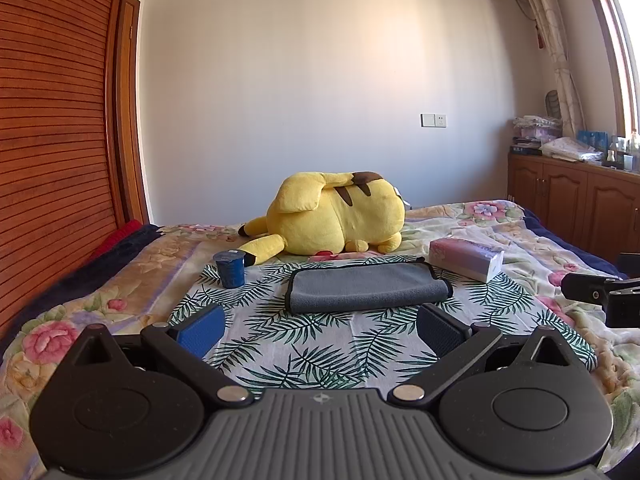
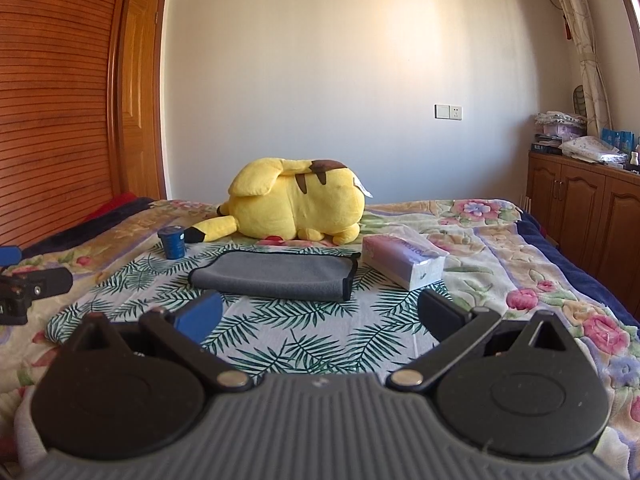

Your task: Fold towel

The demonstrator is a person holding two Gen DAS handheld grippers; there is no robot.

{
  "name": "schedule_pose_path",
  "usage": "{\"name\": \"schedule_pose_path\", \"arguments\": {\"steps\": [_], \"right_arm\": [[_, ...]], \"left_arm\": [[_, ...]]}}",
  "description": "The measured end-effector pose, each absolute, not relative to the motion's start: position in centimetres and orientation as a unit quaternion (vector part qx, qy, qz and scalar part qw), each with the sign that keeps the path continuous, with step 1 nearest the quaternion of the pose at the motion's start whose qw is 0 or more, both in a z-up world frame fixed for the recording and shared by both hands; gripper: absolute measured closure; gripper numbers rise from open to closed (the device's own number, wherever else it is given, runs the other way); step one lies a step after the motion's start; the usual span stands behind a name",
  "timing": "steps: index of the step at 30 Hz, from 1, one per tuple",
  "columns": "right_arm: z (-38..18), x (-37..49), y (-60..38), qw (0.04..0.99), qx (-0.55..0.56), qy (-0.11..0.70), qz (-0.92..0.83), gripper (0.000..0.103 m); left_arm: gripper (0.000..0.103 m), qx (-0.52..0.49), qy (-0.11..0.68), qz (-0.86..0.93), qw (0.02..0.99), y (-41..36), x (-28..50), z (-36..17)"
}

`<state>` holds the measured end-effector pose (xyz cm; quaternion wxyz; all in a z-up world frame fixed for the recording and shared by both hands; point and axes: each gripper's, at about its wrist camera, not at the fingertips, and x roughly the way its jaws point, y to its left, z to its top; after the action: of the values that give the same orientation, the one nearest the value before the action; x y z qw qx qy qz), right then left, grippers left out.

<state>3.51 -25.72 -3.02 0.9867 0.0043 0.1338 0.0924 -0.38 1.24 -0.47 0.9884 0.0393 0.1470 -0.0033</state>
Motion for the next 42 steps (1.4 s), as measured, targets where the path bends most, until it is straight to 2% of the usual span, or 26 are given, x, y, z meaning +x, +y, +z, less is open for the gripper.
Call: {"name": "schedule_pose_path", "arguments": {"steps": [42], "right_arm": [[-3.00, 3.36, -25.71, 0.988, 0.002, 0.128, 0.092, 0.000]], "left_arm": [[0.016, 0.046, 0.145, -0.002, 0.988, 1.31, -0.38, -0.43]]}}
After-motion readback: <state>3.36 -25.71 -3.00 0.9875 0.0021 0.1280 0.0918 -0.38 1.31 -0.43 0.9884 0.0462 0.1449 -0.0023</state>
